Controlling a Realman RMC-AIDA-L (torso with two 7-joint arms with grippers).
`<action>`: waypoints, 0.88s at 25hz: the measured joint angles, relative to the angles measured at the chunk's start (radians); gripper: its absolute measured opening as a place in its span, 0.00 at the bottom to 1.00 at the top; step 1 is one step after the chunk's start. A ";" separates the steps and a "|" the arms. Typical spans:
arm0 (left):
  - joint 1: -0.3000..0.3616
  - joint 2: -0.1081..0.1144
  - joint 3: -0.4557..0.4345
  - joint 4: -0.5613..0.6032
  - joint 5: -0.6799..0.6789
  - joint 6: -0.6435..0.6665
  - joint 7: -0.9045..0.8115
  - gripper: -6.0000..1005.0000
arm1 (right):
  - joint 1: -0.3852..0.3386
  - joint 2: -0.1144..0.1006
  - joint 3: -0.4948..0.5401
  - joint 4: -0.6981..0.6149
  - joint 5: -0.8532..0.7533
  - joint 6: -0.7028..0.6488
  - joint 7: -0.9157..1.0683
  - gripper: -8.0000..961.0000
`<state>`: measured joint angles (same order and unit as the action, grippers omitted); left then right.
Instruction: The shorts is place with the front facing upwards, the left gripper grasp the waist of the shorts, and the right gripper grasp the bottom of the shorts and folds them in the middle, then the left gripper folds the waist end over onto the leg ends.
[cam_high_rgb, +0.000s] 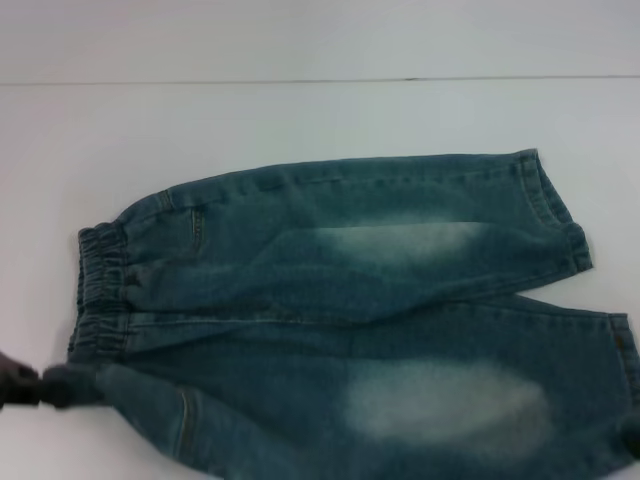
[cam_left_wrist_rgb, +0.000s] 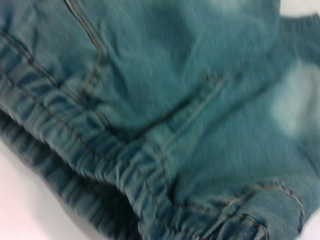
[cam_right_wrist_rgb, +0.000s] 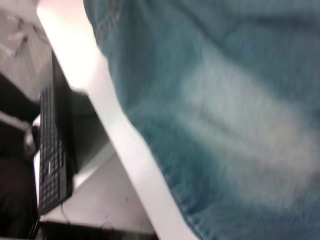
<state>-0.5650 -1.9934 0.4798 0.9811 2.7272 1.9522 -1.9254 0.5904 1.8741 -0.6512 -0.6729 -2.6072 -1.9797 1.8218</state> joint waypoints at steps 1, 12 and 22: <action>-0.008 0.003 -0.023 0.000 -0.001 0.001 -0.004 0.06 | 0.000 -0.002 0.018 -0.001 0.009 0.002 -0.004 0.05; -0.046 0.003 -0.083 -0.035 -0.024 -0.088 -0.060 0.07 | -0.012 -0.009 0.218 0.009 0.130 0.098 -0.025 0.05; -0.052 0.006 -0.087 -0.079 -0.094 -0.211 -0.098 0.07 | -0.045 -0.004 0.288 0.082 0.277 0.229 -0.045 0.05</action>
<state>-0.6170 -1.9879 0.3932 0.9018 2.6335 1.7410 -2.0236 0.5459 1.8703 -0.3634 -0.5912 -2.3300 -1.7505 1.7764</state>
